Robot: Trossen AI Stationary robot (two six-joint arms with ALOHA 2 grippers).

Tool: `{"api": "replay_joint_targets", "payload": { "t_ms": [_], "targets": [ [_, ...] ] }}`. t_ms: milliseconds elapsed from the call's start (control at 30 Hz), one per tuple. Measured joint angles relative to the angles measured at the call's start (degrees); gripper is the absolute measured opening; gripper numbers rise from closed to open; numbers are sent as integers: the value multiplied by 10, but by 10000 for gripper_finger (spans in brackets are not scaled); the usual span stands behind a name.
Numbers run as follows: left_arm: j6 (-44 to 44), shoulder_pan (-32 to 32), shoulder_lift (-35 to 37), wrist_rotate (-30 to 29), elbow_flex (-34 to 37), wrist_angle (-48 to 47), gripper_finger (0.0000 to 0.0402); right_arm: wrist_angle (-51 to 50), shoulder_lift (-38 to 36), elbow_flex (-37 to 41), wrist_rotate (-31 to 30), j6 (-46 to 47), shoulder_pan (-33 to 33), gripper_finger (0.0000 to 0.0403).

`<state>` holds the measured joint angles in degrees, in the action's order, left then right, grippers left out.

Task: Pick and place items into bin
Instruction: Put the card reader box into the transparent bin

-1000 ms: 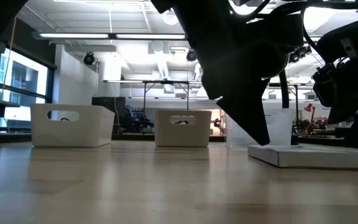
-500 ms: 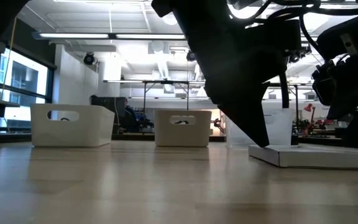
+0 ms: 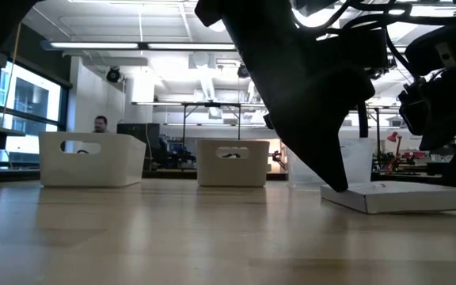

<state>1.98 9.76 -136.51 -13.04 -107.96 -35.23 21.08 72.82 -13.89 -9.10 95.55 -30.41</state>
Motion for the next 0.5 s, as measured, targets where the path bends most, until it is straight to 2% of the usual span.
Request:
{"api": "replay_joint_targets", "payload": {
  "t_ms": [500],
  "targets": [
    [0, 0, -2, 0, 0, -3, 3, -11, 9, 0, 13, 16, 0, 186]
  ]
}}
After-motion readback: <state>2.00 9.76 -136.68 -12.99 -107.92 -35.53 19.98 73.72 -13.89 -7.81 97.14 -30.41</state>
